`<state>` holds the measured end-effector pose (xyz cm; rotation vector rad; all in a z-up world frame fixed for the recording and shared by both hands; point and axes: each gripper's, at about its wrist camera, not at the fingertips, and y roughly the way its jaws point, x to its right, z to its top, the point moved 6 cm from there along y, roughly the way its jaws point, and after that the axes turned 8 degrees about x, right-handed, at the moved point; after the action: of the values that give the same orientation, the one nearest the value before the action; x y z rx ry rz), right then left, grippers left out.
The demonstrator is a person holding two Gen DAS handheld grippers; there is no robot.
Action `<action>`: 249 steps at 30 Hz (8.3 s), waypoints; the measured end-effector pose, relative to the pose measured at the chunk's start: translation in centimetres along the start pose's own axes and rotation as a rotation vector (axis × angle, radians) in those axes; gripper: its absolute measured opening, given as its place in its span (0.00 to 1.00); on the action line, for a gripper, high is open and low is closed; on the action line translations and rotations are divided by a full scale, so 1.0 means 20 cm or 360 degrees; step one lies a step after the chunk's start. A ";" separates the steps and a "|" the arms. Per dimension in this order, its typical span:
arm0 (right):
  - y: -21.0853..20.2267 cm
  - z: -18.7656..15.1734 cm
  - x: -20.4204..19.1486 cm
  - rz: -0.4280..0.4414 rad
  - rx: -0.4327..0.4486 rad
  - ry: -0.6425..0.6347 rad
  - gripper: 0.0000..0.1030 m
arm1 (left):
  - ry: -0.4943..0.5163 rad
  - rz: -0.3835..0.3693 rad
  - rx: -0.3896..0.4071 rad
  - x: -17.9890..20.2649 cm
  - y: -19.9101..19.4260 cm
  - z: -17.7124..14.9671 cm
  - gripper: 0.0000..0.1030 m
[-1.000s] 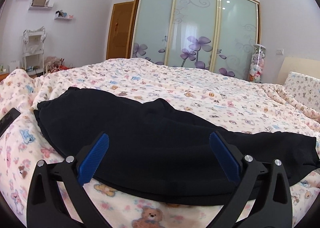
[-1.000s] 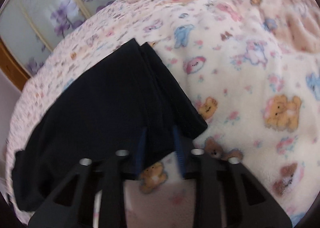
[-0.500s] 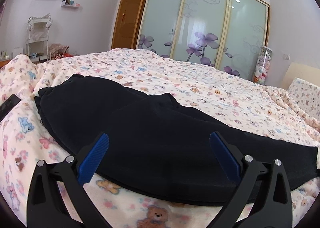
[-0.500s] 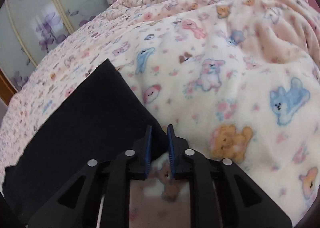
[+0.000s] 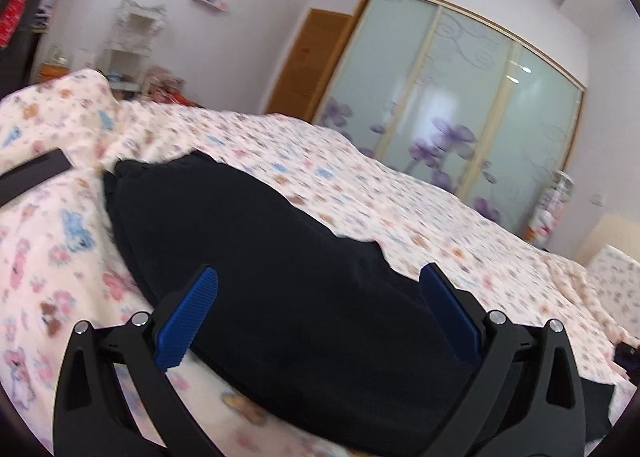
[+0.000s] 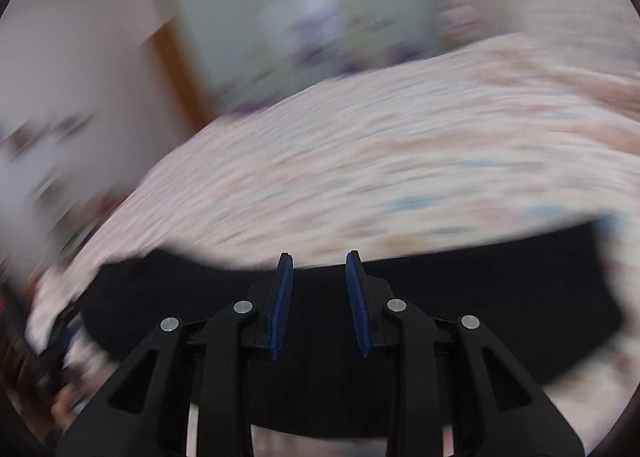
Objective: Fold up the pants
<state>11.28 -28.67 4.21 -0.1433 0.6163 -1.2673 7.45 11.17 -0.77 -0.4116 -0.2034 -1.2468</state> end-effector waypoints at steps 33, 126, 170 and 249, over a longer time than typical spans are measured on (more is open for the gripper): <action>1.21 -0.50 -1.14 0.0265 -0.0774 -0.1109 0.25 | 0.0066 0.0279 -0.0537 -0.11 0.23 -0.23 0.98; -0.64 -0.44 1.44 -0.0726 0.0352 0.1467 0.17 | -0.0042 0.0238 -0.0529 -0.15 0.25 -0.22 0.98; 0.44 -0.64 -1.09 0.0626 -0.0579 0.0156 0.73 | -0.0555 0.0349 -0.0225 -0.45 0.10 0.01 0.98; -0.42 -0.20 0.21 0.0036 0.0164 0.0600 0.99 | 0.1900 -0.0789 -0.0508 1.15 -0.23 -0.75 0.17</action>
<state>2.83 -34.26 2.99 0.1924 0.8702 -1.3112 9.20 -16.24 -5.01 0.1811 0.9715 -1.8199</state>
